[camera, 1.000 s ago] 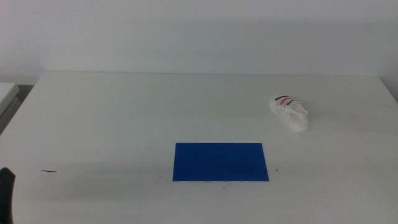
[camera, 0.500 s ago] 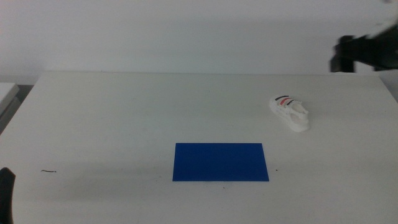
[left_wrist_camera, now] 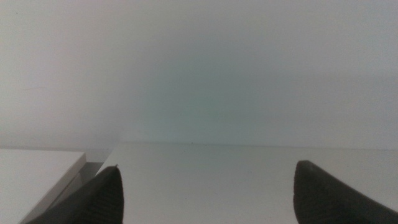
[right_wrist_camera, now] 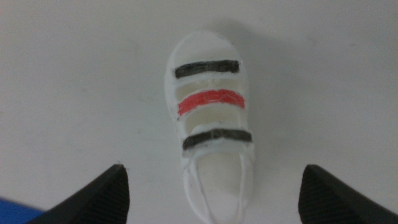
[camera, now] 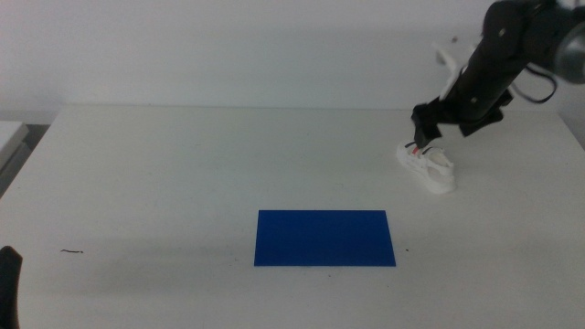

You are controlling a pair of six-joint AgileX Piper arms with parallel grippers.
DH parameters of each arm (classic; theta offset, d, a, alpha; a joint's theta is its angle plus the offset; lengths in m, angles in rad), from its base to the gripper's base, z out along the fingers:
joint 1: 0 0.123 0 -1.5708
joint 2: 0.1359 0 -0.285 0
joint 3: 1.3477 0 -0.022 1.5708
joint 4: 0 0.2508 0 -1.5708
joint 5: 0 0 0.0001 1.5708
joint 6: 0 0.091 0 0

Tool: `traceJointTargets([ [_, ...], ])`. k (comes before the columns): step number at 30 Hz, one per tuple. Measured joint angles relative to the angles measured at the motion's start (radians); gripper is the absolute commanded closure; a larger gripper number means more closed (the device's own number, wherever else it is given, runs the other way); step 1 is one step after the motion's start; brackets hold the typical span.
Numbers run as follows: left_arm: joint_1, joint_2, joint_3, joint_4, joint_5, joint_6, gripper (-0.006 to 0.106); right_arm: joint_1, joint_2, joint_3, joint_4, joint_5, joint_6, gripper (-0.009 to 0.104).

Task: Use one arm to grab the shoe from the table and place it on the mat.

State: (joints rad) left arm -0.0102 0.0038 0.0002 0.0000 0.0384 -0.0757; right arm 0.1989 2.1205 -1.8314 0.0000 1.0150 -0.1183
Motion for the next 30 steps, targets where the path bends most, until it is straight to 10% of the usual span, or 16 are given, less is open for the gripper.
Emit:
traceJointTargets([
  [8,0.0,0.0,0.0,0.0,0.0,0.0,0.007,0.0,0.099,-0.007,0.0,-0.054,-0.011,0.015],
  [24,0.0,0.0,0.0,0.0,0.0,0.0,0.007,0.021,0.125,-0.015,-0.016,-0.061,-0.013,0.08],
  [30,0.0,0.0,0.0,0.0,0.0,0.0,0.007,0.131,-0.001,-0.021,-0.031,0.001,0.038,0.079],
])
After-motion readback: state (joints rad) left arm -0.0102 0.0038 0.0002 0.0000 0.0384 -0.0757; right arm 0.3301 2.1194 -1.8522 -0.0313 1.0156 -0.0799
